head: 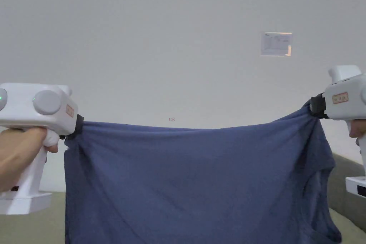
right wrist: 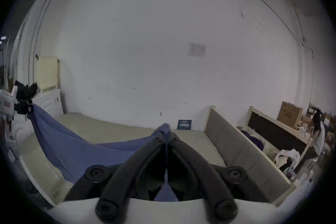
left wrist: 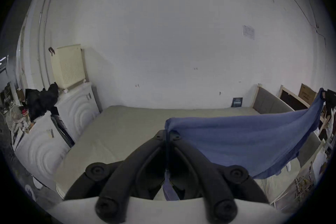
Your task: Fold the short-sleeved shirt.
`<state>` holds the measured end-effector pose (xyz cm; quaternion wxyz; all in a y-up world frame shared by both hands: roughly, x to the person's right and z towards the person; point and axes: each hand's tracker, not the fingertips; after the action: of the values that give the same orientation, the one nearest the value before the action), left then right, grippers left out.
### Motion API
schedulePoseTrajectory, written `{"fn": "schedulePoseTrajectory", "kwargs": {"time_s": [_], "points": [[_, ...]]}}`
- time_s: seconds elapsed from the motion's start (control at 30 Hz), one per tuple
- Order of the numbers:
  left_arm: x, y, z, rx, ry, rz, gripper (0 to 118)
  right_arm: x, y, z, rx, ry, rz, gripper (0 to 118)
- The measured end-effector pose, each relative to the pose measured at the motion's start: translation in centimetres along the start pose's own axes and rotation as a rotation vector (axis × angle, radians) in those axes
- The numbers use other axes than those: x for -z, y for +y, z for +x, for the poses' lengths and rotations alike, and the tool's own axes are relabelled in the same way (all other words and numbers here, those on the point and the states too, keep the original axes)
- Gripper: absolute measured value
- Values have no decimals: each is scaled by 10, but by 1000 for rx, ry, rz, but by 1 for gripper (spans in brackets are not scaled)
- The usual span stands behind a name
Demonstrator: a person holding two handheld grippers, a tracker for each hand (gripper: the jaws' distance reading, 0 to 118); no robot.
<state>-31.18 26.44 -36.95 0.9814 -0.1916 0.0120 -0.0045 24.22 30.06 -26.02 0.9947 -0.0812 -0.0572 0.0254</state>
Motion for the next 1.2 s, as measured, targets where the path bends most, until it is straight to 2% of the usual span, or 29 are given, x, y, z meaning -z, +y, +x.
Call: {"fn": "schedulePoseTrajectory", "kwargs": {"time_s": [0.2, 0.33, 0.47, 0.77, 0.9, 0.93, 1.17, 1.2], "points": [[2, 27, -5, -13, 50, 22, 2, 29, 19, -15, -3, 10, 23, 0], [-12, 26, 14, -7, 75, 23, 2, 54, 25, -26, -23, 4, 21, 0], [13, 34, 19, 36, 108, 3, 2, 87, 33, -35, -32, -4, 14, 0], [105, 69, 20, 76, 161, 11, 2, 175, 53, -44, -37, -39, -1, 0], [147, 71, 26, 104, 194, 5, 2, 157, 50, -42, -32, -47, -4, 0], [158, 70, 27, 107, 191, 7, 2, 207, 53, -41, -37, -63, -10, 0], [232, 41, 32, 89, 210, -24, 2, 211, 49, -41, -60, -69, -52, 0], [242, 33, 32, 91, 209, -35, 2, 274, 13, -55, -56, -89, -94, 0]]}}
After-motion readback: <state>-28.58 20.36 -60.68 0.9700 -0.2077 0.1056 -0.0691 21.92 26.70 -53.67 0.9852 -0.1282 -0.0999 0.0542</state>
